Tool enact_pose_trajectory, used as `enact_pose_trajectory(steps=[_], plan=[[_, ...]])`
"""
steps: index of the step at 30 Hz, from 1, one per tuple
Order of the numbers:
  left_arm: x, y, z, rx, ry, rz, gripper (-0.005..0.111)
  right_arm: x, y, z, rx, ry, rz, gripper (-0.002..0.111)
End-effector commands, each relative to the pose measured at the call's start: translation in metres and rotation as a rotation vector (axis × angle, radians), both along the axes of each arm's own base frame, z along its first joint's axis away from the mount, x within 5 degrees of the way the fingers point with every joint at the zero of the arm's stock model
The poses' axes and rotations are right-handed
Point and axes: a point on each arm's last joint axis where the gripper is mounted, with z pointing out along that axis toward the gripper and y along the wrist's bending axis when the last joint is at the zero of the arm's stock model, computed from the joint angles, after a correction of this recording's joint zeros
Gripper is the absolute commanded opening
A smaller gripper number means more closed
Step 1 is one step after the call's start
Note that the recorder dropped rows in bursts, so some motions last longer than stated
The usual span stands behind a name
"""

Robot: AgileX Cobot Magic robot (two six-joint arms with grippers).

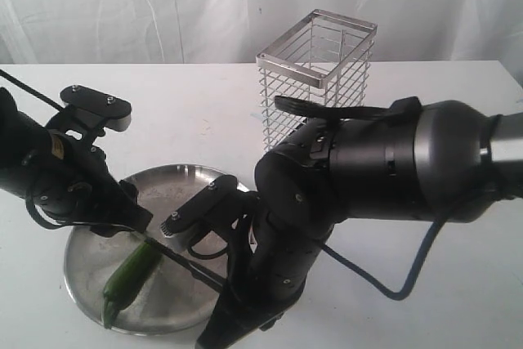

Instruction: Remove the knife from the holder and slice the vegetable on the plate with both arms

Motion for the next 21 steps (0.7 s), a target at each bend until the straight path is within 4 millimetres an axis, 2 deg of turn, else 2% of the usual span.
enact_pose_trajectory(steps=[1, 6, 8, 10, 14, 15, 18, 21], plan=[[-0.002, 0.001, 0.0, -0.007, 0.003, 0.012, 0.062, -0.001, 0.0, -0.002, 0.002, 0.005, -0.005, 0.0], [0.001, -0.001, 0.002, -0.03, -0.034, 0.023, 0.062, -0.001, 0.0, -0.002, 0.001, 0.003, 0.001, 0.0], [0.003, -0.002, 0.004, -0.051, -0.055, 0.041, 0.057, -0.001, 0.0, -0.002, 0.001, 0.003, 0.001, 0.0], [0.005, -0.002, 0.005, -0.062, -0.079, 0.041, 0.043, -0.001, 0.0, -0.002, 0.001, 0.003, 0.001, 0.0], [0.007, -0.003, 0.006, -0.074, -0.105, 0.04, 0.005, -0.001, 0.0, -0.002, 0.001, 0.003, 0.001, 0.0], [0.007, -0.003, 0.007, -0.075, -0.109, 0.04, 0.0, -0.001, 0.0, -0.002, 0.001, 0.003, 0.001, 0.0], [0.008, -0.004, 0.004, -0.069, -0.097, 0.039, 0.0, -0.001, 0.0, -0.002, 0.001, 0.003, 0.001, 0.0], [0.011, -0.005, -0.008, -0.049, -0.054, 0.039, 0.0, -0.001, 0.0, -0.002, 0.001, 0.002, 0.003, 0.0]])
